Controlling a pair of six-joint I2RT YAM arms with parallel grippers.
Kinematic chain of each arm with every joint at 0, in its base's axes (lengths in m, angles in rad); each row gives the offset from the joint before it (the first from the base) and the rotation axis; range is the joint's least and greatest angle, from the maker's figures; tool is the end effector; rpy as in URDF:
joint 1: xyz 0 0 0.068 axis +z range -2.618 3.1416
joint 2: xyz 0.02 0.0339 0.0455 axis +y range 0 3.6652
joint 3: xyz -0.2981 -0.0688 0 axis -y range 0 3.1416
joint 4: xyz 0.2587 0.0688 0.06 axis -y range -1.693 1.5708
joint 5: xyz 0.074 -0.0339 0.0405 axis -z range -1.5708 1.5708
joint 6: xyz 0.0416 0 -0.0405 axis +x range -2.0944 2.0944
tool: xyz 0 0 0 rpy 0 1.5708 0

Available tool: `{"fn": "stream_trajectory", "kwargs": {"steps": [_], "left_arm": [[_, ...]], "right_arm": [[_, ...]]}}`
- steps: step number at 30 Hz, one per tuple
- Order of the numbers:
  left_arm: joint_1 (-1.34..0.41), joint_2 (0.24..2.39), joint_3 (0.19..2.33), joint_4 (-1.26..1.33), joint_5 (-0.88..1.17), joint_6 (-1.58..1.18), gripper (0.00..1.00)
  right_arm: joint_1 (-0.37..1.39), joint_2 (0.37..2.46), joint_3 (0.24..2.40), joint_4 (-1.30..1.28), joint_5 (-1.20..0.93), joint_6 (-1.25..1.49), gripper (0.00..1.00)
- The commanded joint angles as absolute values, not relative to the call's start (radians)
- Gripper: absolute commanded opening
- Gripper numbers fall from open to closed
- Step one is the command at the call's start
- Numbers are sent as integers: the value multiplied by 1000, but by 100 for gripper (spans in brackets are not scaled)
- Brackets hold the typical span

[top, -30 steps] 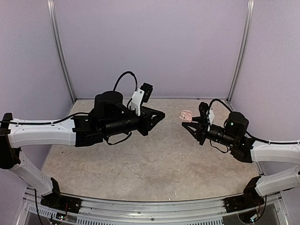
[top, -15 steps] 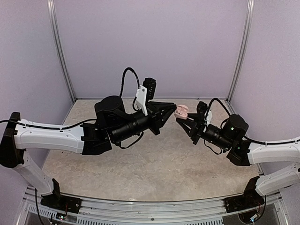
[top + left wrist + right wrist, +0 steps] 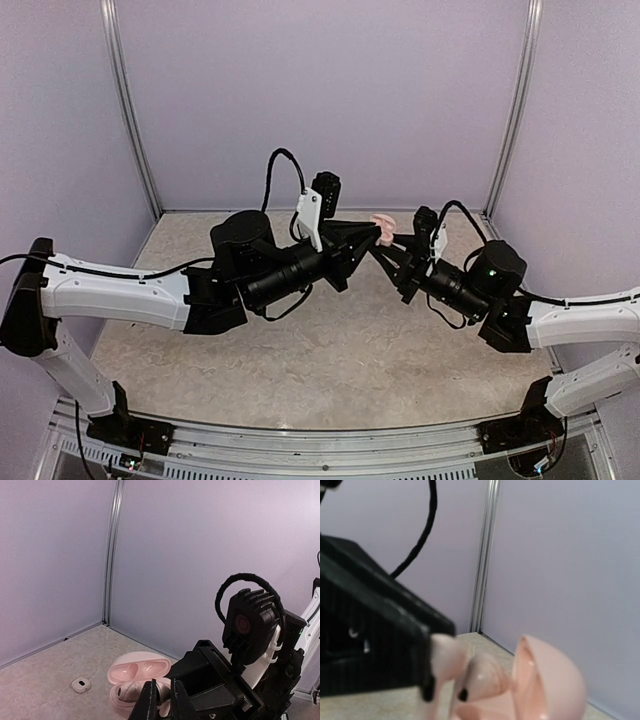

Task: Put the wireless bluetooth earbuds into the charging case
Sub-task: Insert the right earbud into the right side groove of the charging case.

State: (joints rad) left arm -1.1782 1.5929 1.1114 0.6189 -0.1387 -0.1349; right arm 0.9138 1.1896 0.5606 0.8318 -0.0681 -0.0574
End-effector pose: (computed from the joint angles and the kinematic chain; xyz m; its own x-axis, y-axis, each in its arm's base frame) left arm 0.1575 -0.3653 0.3607 -0.0641 -0.1934 -0.9790 0.8619 0.4838 -0.1520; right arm 0.1607 0.2129 0.3098 0.1705 0.1273 -0.9771 -0.8223 0.5648 -0.0699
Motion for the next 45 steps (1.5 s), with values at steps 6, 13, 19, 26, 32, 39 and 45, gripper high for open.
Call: {"fn": "stream_trajectory", "kwargs": {"steps": [6,13,19,26,32,39,45], "left_arm": [[-1184,1602,1140,647,-156,-88,9],[-1184,1613,1155,630,-174,-69,9],[-1185,1620,1163,620,-195,-57,9],[-1184,1635,1165,602,-207,-51,9],[-1184,1638,1157,596,-212,-43,9],[-1190,1646,1154,583,-241,-47,10],[-1189,1650,1154,566,-305,-69,18]], "right_arm": [[938,1201,579,806,-31,-20,0],[952,1201,570,810,-16,-23,0],[956,1200,572,812,-13,-28,0],[956,1194,577,815,-9,-28,0],[956,1187,577,822,-8,-15,0],[956,1176,577,825,43,-13,0],[956,1176,575,828,36,-25,0]]}}
